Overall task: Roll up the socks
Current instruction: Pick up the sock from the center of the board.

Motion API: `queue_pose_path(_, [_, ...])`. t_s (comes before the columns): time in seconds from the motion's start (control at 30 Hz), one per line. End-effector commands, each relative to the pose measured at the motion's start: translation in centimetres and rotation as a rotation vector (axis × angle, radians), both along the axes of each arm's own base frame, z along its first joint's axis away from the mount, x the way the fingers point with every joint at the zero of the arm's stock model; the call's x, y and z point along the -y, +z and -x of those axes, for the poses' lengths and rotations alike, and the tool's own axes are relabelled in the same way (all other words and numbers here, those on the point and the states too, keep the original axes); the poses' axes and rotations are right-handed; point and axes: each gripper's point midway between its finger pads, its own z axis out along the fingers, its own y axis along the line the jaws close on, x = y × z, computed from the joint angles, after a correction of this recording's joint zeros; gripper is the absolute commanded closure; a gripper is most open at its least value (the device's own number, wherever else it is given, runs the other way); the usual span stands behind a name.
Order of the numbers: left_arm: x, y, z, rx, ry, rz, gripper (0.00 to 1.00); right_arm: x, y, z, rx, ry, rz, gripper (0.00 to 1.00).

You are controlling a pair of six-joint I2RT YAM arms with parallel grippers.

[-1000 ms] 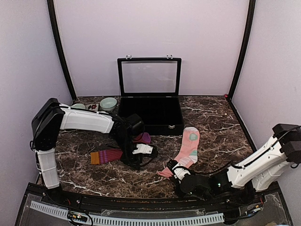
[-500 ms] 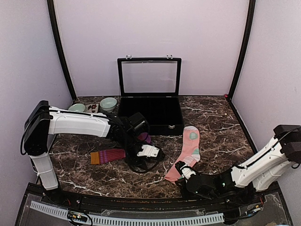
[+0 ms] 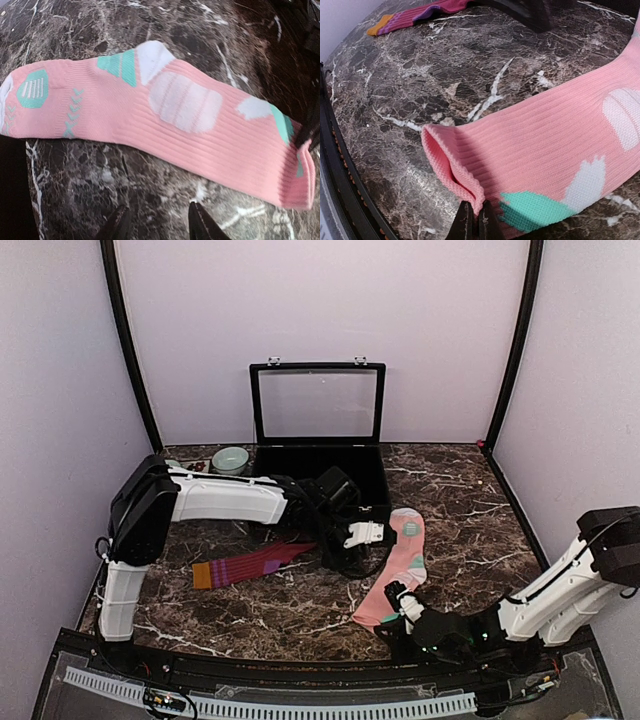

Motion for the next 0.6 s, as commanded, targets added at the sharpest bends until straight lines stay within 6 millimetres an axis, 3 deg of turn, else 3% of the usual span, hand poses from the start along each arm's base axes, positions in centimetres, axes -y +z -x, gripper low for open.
queue_pose_path(0.0, [2.4, 0.0, -1.4, -0.096, 0.091, 0.053, 0.57, 2.0, -3.3, 1.9, -0.125, 0.034, 0.056, 1.00])
queue_pose_path(0.3, [4.9, -1.4, -1.8, -0.199, 0.107, 0.105, 0.54, 2.6, -3.9, 2.2, -0.149, 0.042, 0.062, 1.00])
queue_pose_path(0.57, [7.1, -0.1, -1.5, -0.294, 0.086, 0.163, 0.53, 3.4, -3.1, 2.0, -0.144, 0.021, 0.045, 1.00])
